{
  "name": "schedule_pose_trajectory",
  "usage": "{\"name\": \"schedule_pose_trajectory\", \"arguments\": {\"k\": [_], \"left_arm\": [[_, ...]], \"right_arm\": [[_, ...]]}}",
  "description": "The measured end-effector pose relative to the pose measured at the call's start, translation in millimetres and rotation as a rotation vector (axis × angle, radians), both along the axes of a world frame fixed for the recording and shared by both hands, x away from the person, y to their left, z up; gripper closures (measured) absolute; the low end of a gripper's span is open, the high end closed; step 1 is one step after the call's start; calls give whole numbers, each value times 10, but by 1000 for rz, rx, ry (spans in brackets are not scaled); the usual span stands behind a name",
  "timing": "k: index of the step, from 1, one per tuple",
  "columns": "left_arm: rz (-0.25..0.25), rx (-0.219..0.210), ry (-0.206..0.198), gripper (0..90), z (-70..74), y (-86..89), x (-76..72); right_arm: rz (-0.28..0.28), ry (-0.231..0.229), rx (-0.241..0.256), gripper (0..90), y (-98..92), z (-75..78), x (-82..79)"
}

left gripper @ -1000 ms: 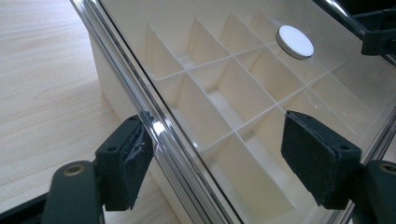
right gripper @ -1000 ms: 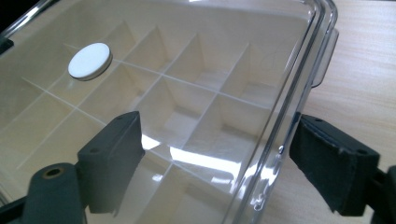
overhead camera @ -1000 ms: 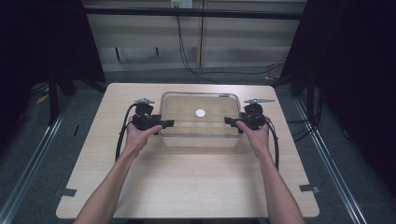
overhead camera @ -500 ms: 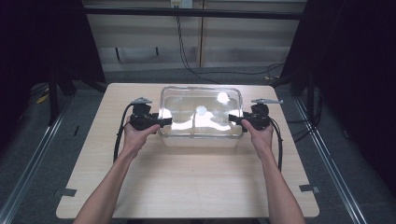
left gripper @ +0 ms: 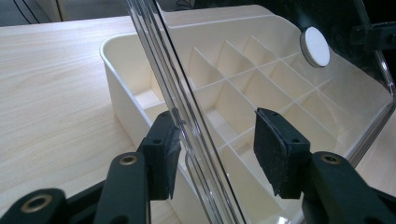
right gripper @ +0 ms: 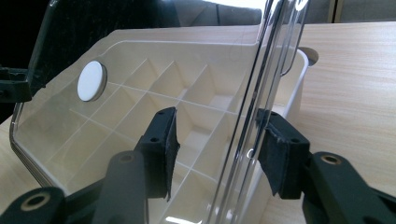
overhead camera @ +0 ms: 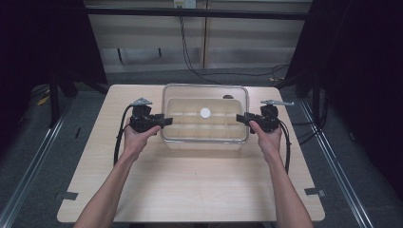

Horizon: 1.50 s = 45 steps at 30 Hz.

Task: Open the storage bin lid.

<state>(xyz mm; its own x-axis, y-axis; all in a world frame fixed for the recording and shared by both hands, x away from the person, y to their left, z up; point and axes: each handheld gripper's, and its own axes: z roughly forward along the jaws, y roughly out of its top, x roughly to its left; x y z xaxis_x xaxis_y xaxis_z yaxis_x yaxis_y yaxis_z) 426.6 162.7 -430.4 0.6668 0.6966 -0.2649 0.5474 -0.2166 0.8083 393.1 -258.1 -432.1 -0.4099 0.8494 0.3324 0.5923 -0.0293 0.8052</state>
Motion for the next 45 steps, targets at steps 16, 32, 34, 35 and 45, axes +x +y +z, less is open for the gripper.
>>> {"name": "schedule_pose_trajectory", "arguments": {"k": [16,32,34,35,45], "left_arm": [[3,-19,-51,587,95,35,-101],[-11,-36,-81,662,135,115,-220],[-9,-45,-84,670,149,114,-236],[-11,-38,-89,672,155,118,-243],[-24,-47,-112,701,192,130,-337]], "right_arm": [[-11,-38,32,569,-22,85,-129],[-1,-49,56,622,-39,138,-240],[1,-54,63,624,-44,133,-254],[2,-51,67,627,-47,129,-264],[12,-65,64,647,-76,138,-358]]}}
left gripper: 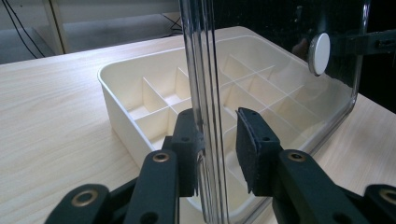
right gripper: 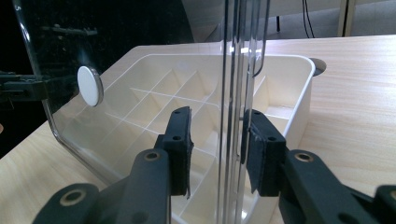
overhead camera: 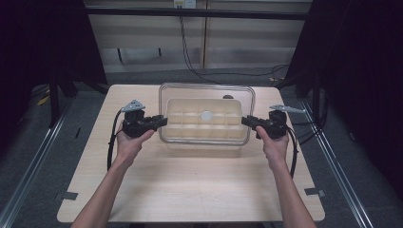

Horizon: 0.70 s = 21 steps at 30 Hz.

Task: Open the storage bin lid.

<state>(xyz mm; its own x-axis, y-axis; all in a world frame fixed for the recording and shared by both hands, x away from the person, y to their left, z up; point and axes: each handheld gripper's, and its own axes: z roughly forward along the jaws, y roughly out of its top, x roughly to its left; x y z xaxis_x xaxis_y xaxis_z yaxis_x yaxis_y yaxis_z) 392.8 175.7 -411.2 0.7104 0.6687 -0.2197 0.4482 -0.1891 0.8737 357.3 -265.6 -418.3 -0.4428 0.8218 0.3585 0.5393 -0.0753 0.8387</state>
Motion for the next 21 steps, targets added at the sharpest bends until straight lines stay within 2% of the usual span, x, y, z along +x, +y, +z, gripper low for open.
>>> {"name": "schedule_pose_trajectory", "arguments": {"k": [3,6,10,15,21], "left_arm": [[1,-3,-9,708,12,34,-32],[4,-28,-11,710,13,71,-64],[11,-16,-16,711,5,90,-90],[6,-33,-5,716,-19,97,-125],[2,-9,2,713,-43,82,-133]], "right_arm": [[3,-4,4,646,12,9,-19],[-1,-15,15,647,35,4,-45],[7,-12,24,649,60,-24,-66],[12,-19,24,652,59,-41,-100],[9,-31,13,657,54,-38,-156]]}}
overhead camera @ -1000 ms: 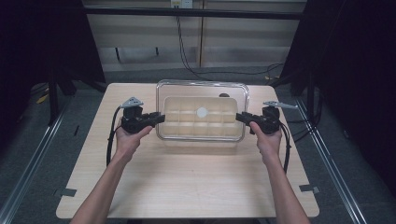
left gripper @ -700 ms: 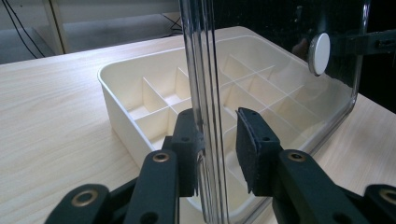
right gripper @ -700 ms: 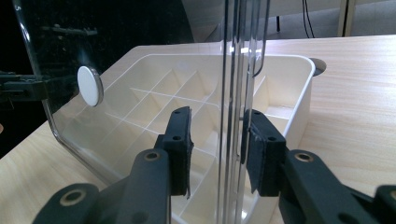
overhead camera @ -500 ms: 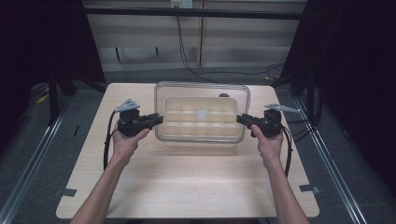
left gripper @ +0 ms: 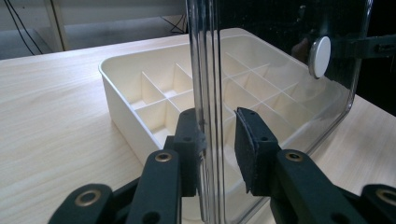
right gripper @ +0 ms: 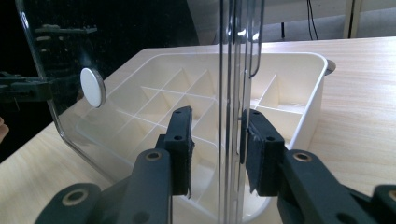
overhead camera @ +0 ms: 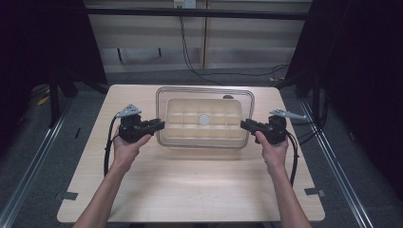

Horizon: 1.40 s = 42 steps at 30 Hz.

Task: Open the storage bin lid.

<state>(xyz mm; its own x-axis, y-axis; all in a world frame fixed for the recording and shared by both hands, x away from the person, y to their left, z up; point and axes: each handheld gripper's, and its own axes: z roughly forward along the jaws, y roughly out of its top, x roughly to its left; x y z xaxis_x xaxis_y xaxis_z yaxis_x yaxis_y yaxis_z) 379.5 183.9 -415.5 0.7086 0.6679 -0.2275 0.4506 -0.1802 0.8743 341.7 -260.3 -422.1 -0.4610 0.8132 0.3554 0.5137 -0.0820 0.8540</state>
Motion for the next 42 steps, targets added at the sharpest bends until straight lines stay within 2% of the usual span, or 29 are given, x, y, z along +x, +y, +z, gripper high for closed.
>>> {"name": "schedule_pose_trajectory", "arguments": {"k": [5,14,23,30,42], "left_arm": [[-9,-5,8,713,-4,22,-38],[-11,3,-8,714,47,56,-137],[-11,36,-17,712,71,43,-227],[-19,30,-13,712,77,31,-252],[-23,34,-9,713,130,48,-338]], "right_arm": [[10,-5,-1,665,-3,10,-52],[25,-20,-1,672,13,65,-146],[37,-4,-23,665,26,68,-192],[38,-8,-40,666,13,112,-253],[44,3,-25,669,21,164,-318]]}}
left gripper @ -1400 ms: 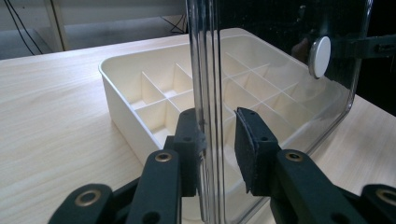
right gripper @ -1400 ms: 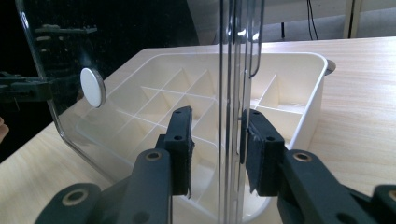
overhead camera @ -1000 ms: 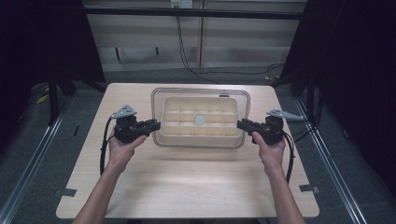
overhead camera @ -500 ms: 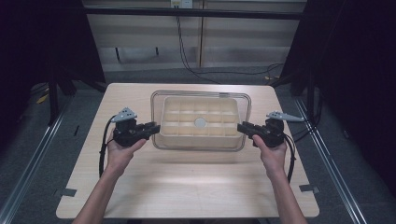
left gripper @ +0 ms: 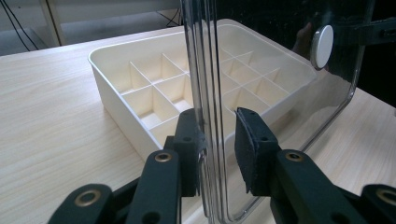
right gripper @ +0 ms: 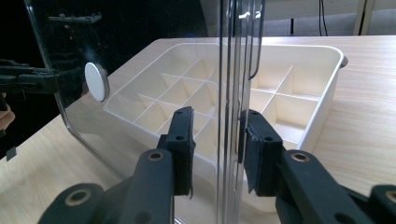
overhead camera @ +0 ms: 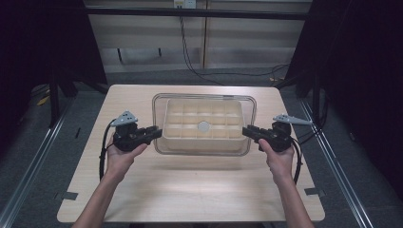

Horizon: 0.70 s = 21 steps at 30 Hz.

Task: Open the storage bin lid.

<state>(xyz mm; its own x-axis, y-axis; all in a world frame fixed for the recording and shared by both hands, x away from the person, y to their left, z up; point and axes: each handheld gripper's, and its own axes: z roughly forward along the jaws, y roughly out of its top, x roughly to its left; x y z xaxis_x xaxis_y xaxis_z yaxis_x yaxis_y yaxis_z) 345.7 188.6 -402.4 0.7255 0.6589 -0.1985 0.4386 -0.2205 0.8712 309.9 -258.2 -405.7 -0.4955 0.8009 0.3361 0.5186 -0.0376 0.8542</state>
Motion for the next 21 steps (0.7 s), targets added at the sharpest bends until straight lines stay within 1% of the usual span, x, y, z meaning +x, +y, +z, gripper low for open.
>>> {"name": "schedule_pose_trajectory", "arguments": {"k": [1,3,7,9,12,13,15,16,18,19,21], "left_arm": [[-1,8,-2,711,1,-6,-3],[1,21,-9,708,-6,-18,-31],[3,28,1,707,-8,-12,-43],[-3,32,-3,706,9,-13,-62],[-13,41,-13,707,44,-7,-94],[-13,36,-11,706,52,-12,-108],[-20,40,-12,707,68,-15,-129],[-23,38,-14,708,71,-18,-140],[-21,48,-14,707,79,-24,-154],[-21,46,-9,707,78,-30,-158],[-20,44,-12,706,75,-24,-176]], "right_arm": [[-9,0,2,668,1,9,-6],[-10,-2,-1,668,-6,19,-17],[-7,4,-1,671,1,13,-59],[-3,5,-5,672,1,21,-78],[1,12,15,673,-14,31,-105],[0,16,14,673,-17,33,-117],[0,16,24,673,-26,39,-142],[0,18,22,673,-29,46,-156],[1,13,21,673,-32,61,-186],[0,12,18,674,-32,69,-199],[-2,8,10,675,-29,84,-226]]}}
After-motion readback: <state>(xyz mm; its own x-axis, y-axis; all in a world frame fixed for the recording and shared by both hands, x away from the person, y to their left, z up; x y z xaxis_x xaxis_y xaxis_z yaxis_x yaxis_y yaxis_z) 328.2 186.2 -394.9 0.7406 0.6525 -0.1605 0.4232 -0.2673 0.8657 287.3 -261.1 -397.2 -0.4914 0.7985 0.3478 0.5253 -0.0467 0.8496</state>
